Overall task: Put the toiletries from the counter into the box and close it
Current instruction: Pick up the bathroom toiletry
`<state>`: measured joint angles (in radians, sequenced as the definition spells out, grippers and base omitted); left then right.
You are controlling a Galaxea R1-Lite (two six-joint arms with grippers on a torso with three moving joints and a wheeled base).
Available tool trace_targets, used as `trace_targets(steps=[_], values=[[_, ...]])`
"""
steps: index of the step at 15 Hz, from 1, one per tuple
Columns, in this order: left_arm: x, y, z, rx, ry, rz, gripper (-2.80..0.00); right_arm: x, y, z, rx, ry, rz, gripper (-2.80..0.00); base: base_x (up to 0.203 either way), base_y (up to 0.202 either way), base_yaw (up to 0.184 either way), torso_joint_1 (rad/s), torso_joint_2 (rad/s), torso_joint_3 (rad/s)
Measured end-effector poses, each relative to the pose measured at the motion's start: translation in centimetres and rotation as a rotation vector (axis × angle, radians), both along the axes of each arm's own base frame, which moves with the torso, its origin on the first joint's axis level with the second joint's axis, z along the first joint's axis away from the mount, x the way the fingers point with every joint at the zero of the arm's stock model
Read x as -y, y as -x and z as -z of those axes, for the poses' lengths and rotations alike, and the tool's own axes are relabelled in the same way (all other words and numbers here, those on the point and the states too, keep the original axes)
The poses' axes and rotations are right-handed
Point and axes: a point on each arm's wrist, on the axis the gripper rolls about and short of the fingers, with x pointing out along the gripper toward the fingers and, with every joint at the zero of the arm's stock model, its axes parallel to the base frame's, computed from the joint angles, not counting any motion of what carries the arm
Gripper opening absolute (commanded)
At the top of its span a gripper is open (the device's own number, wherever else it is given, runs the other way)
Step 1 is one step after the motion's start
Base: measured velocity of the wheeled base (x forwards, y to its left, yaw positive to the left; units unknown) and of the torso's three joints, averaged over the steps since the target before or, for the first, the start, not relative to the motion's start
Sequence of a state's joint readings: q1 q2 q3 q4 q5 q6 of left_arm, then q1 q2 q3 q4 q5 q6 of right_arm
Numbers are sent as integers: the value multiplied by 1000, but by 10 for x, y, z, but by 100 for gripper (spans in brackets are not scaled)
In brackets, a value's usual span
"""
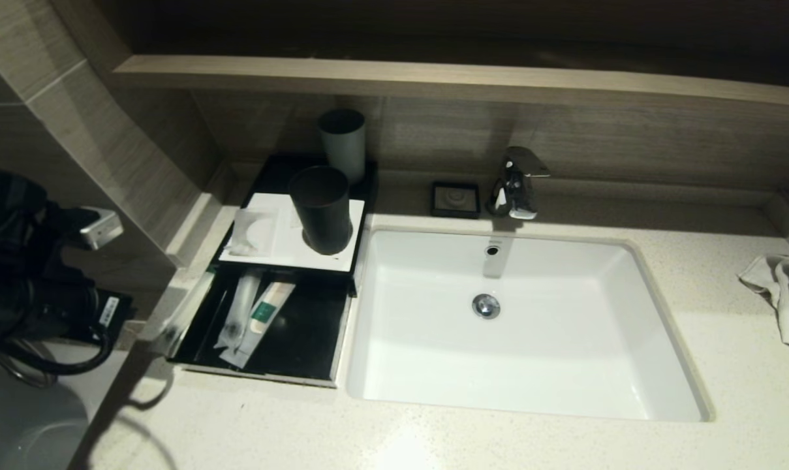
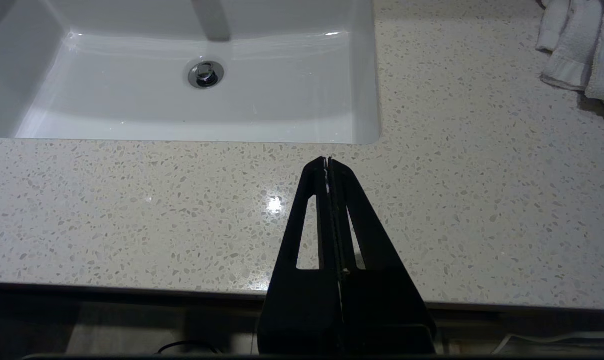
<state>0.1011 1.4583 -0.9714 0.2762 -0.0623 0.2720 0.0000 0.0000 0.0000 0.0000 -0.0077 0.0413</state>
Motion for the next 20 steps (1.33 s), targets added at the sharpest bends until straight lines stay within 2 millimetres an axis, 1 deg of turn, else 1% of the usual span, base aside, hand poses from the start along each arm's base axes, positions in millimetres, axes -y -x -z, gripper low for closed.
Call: trace_targets(steps=[3, 8, 13, 19, 20], values=[[-2, -1, 9, -33, -15, 24, -280, 0, 0, 0, 0, 0, 0, -280, 0, 0, 0, 0, 0, 0], [-4, -4, 24, -78, 32, 109, -280, 0, 0, 0, 0, 0, 0, -280, 0, 0, 0, 0, 0, 0], [-4, -13, 33, -92, 43, 118, -280, 0, 0, 0, 0, 0, 0, -280, 0, 0, 0, 0, 0, 0], [-5, -21, 39, -99, 44, 121, -280, 0, 0, 0, 0, 0, 0, -280, 0, 0, 0, 0, 0, 0], [-5, -22, 40, -96, 42, 121, 0, 0, 0, 0, 0, 0, 0, -280, 0, 0, 0, 0, 0, 0]])
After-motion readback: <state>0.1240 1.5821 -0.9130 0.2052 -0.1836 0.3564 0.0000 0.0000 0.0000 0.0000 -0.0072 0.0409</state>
